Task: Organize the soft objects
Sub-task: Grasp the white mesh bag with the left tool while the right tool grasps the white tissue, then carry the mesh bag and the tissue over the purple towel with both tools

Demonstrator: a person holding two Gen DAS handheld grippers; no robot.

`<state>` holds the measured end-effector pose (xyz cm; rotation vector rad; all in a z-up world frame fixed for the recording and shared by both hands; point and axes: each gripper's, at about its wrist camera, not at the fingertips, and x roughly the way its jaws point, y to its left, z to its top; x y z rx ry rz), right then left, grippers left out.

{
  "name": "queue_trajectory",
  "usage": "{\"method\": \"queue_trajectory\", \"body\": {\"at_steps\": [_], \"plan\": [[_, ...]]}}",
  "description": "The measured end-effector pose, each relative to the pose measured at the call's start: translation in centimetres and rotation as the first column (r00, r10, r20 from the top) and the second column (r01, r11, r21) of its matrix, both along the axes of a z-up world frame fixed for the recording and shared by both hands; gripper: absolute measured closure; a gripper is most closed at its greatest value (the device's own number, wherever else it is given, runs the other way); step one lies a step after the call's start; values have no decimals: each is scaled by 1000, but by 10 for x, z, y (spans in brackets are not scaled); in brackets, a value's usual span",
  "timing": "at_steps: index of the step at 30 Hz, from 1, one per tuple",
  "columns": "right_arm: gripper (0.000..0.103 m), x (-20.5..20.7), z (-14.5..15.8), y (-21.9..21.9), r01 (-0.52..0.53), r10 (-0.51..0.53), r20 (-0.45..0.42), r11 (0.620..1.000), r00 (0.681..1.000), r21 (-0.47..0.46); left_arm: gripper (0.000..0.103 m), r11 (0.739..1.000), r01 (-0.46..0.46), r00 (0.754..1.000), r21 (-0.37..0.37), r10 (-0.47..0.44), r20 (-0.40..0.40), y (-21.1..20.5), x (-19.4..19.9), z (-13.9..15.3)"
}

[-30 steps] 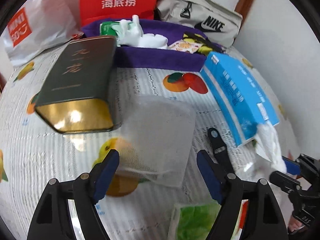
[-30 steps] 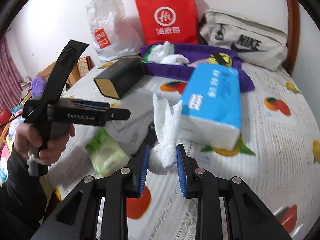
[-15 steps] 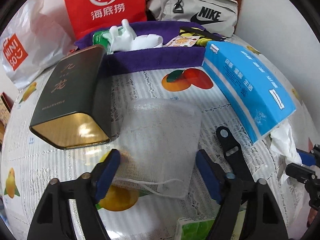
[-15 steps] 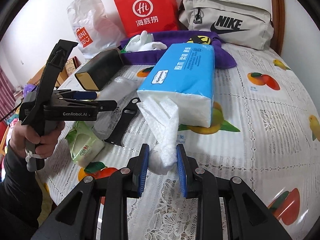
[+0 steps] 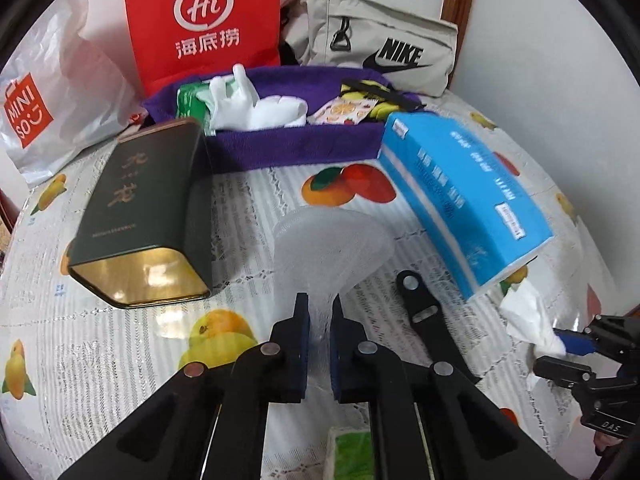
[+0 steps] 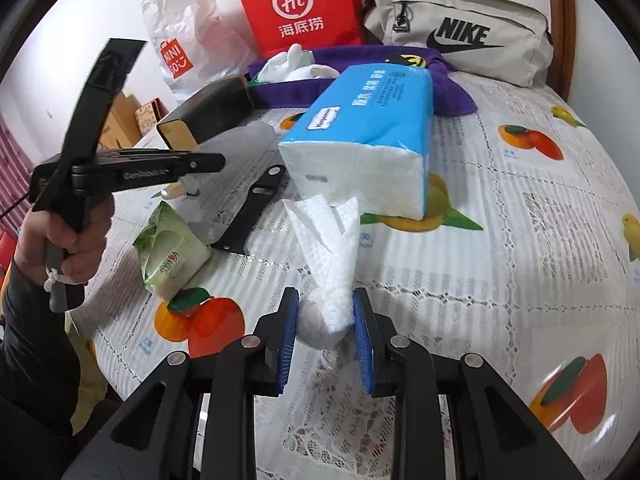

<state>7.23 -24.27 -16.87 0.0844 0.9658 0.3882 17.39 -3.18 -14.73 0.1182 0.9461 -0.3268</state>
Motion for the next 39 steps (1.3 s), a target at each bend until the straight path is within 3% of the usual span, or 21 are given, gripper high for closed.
{"method": "queue_trajectory", "body": {"at_steps": [24,39], "plan": [[76,3,59,-2,-30,24,96,997,995,64,95,992,-70,993,-104,79,83,26,-29,62],[76,33,90,6,-33,24,137,998,990,58,95,983,-109,984,-147,128,123,45,-17,94]]}}
